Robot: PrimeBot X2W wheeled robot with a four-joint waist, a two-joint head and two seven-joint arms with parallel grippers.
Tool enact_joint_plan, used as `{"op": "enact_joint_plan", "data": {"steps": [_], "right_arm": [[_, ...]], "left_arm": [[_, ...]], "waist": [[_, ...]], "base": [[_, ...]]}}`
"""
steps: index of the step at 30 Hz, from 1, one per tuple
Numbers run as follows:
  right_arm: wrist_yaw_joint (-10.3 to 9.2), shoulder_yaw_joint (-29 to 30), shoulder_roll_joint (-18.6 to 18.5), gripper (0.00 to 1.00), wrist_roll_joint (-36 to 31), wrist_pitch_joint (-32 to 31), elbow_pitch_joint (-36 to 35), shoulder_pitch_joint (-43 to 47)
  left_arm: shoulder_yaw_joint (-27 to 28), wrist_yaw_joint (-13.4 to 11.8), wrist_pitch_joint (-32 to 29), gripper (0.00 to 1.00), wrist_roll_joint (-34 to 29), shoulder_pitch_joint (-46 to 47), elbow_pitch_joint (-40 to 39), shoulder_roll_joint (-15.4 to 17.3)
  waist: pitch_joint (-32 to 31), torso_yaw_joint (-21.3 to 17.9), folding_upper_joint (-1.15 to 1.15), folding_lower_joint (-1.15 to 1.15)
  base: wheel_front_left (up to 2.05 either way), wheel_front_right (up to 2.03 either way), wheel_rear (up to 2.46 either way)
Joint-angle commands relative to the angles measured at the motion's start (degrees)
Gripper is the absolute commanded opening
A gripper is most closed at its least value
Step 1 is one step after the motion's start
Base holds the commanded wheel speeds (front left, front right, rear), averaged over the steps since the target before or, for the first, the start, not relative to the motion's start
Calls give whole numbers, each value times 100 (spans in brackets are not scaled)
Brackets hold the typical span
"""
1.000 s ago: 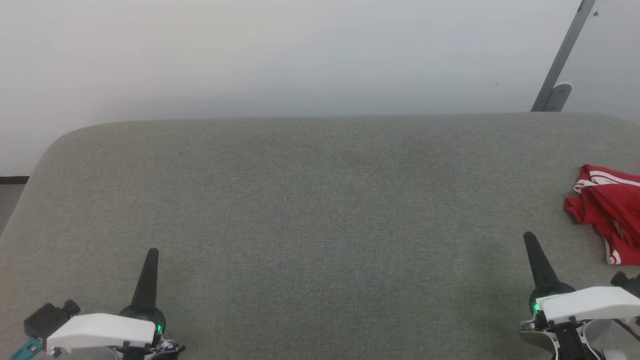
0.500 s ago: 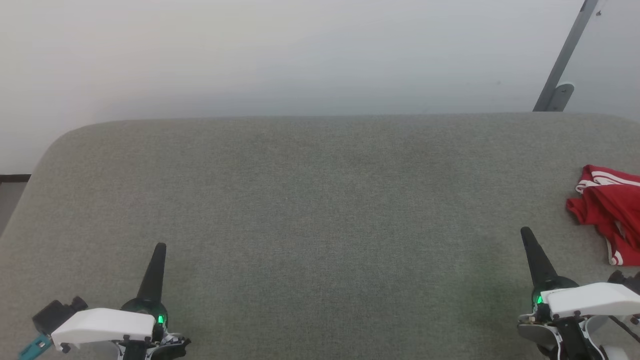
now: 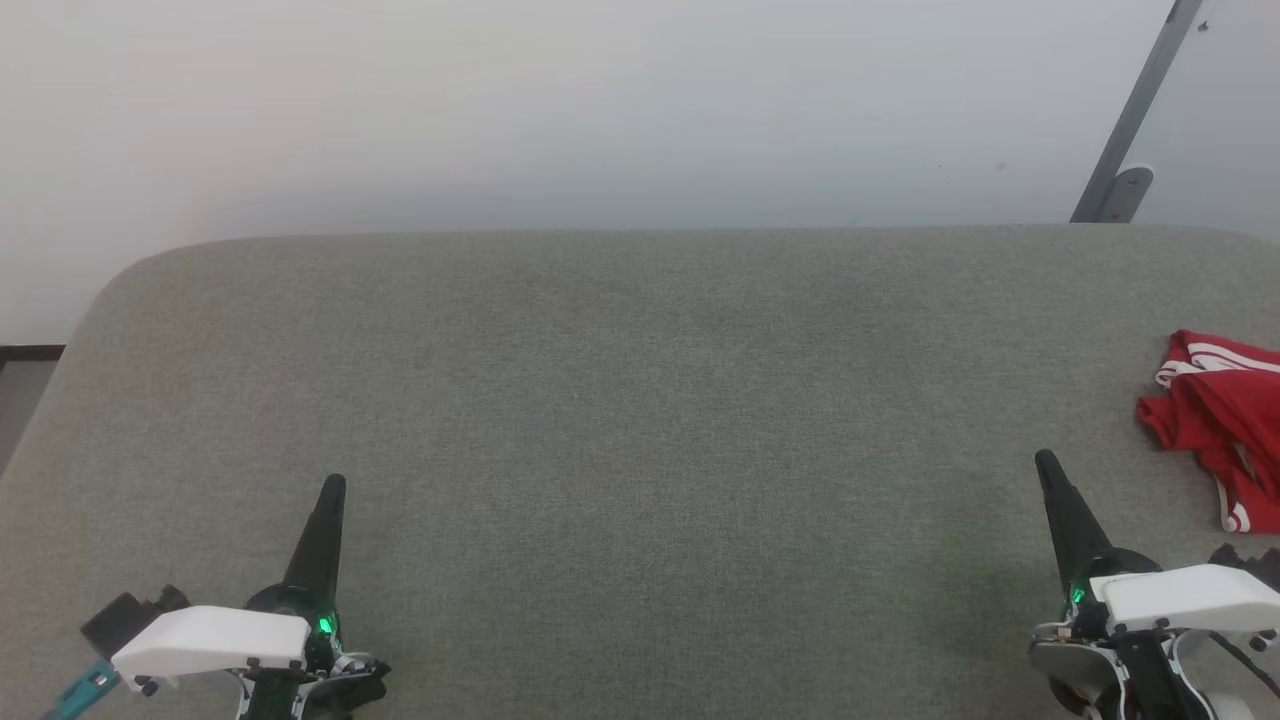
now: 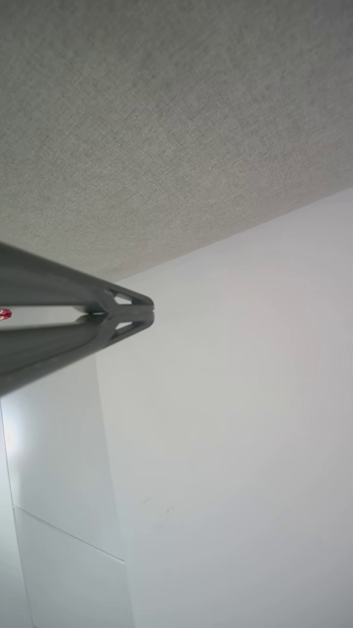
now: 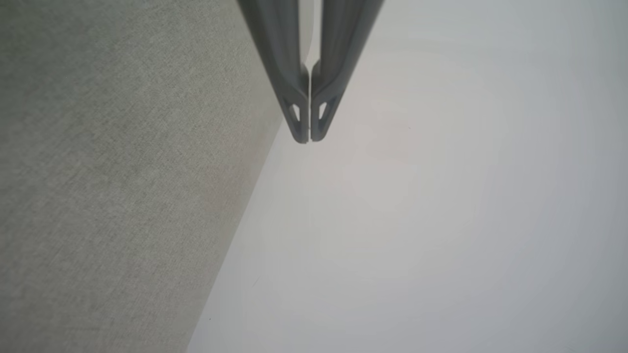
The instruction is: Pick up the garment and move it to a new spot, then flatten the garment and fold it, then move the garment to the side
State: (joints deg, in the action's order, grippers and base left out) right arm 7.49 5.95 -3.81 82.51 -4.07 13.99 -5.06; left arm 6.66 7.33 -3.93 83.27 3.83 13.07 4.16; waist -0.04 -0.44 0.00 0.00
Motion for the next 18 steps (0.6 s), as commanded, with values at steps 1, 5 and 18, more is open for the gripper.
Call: {"op": "enact_joint_plan", "data": {"steps": [1,5,18], "right_arm": [[1,18,10,0,123,-41,-13,-98],[1,29,29,0,284,-78,-10,-108],[0,58,87,0,778,-207,1,-119]], "left_arm": [[-1,23,-38,0,154,127,-5,-8],[-2,24,-80,0,274,162,17,-27],[-7,26,-226,0,718,247,78,-106]], "waist": [[1,2,0,0],[4,9,0,0],[15,32,0,0]], "base": [[0,0,0],[0,0,0],[0,0,0]]}}
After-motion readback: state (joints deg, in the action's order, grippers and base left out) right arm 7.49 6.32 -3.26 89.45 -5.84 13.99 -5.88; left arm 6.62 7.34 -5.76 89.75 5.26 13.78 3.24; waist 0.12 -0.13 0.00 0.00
